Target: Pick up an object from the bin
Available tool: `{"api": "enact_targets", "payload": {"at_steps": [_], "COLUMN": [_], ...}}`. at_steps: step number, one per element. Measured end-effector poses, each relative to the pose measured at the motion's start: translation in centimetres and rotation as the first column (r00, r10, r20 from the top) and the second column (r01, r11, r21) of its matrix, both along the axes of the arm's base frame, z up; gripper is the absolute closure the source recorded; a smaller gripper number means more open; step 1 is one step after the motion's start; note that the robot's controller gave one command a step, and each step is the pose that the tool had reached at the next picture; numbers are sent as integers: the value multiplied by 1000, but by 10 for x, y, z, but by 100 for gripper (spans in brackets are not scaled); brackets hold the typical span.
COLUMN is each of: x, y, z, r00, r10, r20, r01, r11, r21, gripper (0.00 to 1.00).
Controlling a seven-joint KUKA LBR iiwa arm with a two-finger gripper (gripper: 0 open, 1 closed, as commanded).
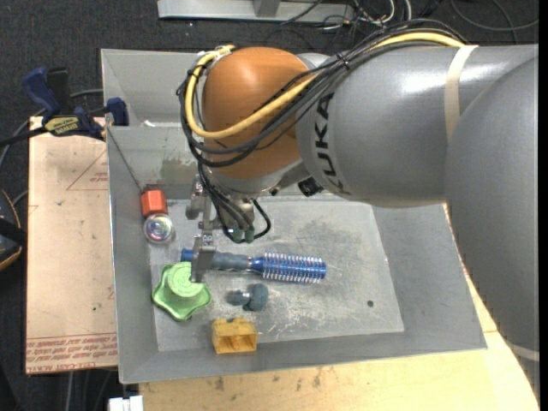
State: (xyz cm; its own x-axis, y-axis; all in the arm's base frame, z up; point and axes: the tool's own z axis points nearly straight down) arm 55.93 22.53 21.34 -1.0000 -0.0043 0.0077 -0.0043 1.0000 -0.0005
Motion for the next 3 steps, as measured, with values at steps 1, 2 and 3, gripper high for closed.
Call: {"api": "enact_targets", "payload": {"at_steps": [1, 2, 3], "x": [19, 20, 13], "y": [-76, -73, -54], "z": [-139, -134, 43], "r00": [997, 997, 896], "r10": [70, 73, 443], "r20": [11, 15, 16], "r01": [-70, -73, -443], "r11": [998, 997, 896], "r21": [3, 4, 0], "gripper": [0, 100, 100]}}
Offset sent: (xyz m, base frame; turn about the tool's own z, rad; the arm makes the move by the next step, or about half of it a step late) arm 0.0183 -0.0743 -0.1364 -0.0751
